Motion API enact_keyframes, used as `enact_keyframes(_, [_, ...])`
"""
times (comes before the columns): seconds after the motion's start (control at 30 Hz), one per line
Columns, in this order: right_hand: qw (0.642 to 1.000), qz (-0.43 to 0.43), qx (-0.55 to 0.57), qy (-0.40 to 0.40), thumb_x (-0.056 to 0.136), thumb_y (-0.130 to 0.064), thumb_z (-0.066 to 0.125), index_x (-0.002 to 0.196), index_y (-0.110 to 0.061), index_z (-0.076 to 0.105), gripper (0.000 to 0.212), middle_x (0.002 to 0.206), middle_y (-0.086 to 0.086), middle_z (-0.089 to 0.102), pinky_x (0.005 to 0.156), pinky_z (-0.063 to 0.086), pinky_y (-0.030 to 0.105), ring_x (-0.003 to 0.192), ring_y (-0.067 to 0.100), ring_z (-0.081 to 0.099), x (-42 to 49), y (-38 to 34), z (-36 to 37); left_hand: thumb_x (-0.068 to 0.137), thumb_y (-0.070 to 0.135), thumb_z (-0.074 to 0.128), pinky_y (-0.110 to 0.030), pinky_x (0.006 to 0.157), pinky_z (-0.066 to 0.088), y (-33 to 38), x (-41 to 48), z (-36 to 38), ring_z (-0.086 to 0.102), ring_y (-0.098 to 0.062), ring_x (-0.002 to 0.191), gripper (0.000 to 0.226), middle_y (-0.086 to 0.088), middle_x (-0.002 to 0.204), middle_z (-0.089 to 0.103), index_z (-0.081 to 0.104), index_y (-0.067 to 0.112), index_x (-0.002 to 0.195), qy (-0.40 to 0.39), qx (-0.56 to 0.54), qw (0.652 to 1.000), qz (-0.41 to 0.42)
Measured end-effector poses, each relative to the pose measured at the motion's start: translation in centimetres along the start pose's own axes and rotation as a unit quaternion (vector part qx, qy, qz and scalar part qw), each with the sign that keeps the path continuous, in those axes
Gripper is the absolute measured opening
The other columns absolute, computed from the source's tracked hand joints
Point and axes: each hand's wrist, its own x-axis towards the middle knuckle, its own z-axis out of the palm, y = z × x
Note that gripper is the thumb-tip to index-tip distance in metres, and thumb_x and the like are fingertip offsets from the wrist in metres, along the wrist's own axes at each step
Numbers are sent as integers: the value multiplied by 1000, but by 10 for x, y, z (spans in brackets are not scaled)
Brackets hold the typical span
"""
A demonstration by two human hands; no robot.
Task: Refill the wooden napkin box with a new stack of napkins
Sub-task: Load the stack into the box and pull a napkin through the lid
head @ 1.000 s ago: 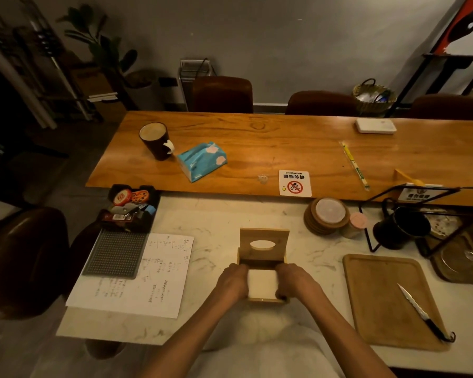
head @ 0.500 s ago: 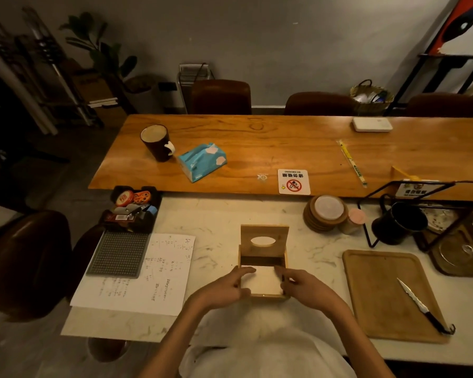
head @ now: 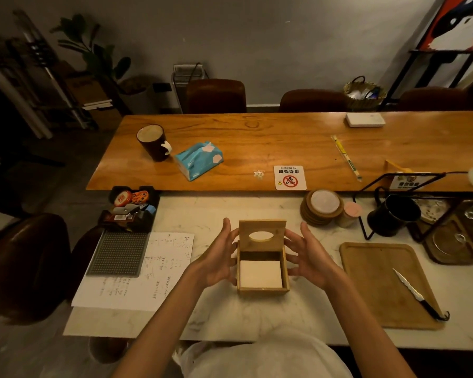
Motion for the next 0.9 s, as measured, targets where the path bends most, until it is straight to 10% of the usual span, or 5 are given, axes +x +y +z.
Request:
enact_keyframes(0.2, [994,-64,-87,3,89,-45,58,119,-28,67,36,135,0,56,101,46,47,129,22,47,-11,17,-13,94,38,54,-62,97,43,-19,-8,-2,39,-27,133,35,1,150,38,55,36,129,8,43,998,54])
enact_keyframes(0.47, [938,-199,-273,71,83,1,69,136,-33,45,67,141,-4,50,83,52,17,128,15,50,-1,62,-16,94,-2,50,-16,102,40,-70,-2,2,23,-9,144,79,11,157,20,11,40,149,85,223,954,182])
enact_keyframes(0.67, [652,-324,-647,226,81,-26,70,106,-26,70,25,104,0,62,68,45,29,97,23,56,3,53,24,92,5,48,-47,119,27,-86,12,3,19,-7,147,82,19,160,12,8,53,146,149,315,914,209])
enact_keyframes(0.83, [609,-164,-757,172,85,-15,52,57,-21,51,28,80,4,61,49,24,26,87,25,67,13,42,70,95,24,46,-46,120,25,-98,18,0,19,-3,147,70,21,160,14,8,50,148,165,322,904,228])
enact_keyframes(0.9, [587,-136,-781,165,91,-18,49,74,-24,64,24,96,3,70,57,33,25,94,25,68,17,38,76,95,31,43,-46,119,26,-103,19,-1,20,-3,146,66,21,160,15,9,48,148,168,317,906,225])
